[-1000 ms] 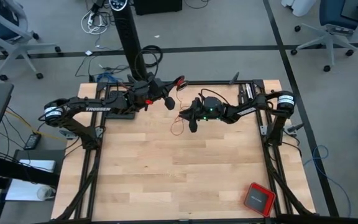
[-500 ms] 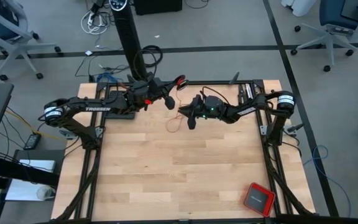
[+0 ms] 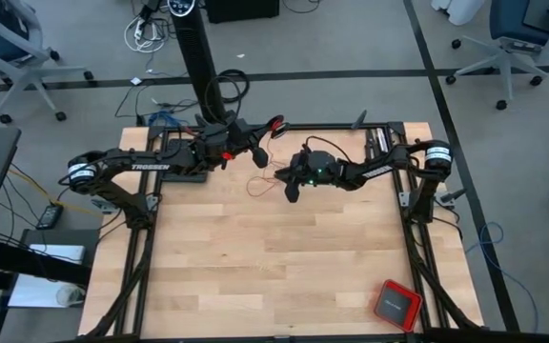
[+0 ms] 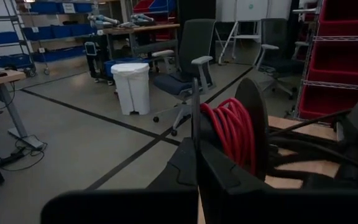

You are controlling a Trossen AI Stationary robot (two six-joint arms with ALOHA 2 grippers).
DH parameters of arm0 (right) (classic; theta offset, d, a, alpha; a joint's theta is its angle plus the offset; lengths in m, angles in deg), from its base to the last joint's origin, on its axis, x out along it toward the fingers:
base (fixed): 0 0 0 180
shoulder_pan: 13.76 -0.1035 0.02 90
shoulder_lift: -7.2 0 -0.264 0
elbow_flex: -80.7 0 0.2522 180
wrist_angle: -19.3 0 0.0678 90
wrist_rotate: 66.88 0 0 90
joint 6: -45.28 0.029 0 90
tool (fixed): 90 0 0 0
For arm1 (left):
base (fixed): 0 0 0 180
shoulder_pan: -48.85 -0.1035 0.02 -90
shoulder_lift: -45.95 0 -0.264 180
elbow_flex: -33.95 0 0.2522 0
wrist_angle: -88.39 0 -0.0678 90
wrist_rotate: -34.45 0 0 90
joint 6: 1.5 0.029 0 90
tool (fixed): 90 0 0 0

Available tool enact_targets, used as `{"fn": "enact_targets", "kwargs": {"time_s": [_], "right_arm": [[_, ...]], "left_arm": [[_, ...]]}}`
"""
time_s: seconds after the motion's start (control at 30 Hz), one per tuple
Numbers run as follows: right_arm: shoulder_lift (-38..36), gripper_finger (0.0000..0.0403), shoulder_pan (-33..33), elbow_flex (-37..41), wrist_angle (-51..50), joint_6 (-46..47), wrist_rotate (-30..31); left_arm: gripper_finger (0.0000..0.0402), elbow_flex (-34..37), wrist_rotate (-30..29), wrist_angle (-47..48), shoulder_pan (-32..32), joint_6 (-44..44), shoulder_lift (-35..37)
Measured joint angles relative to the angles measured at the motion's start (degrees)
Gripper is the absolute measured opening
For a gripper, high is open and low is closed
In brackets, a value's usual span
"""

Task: Coil cords
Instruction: Coil the red wire onto the spool

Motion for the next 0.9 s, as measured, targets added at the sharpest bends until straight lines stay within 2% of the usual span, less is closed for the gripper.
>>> {"fn": "enact_targets", "kwargs": {"time_s": [0.3,0.43,0.9], "right_arm": [[0.0,0.0053,-0.9,2.4,2.1,0.5,1.4],[0.0,0.005,-0.7,5.2,8.4,-0.6,0.4],[0.0,0.0048,1.4,6.5,12.3,-4.9,-3.5]], "left_arm": [[0.0,0.0,0.0,0.1,0.0,0.1,0.0],[0.0,0.0,0.0,0.3,0.0,0.1,0.0],[0.0,0.0,0.0,0.9,0.0,0.8,0.0]]}}
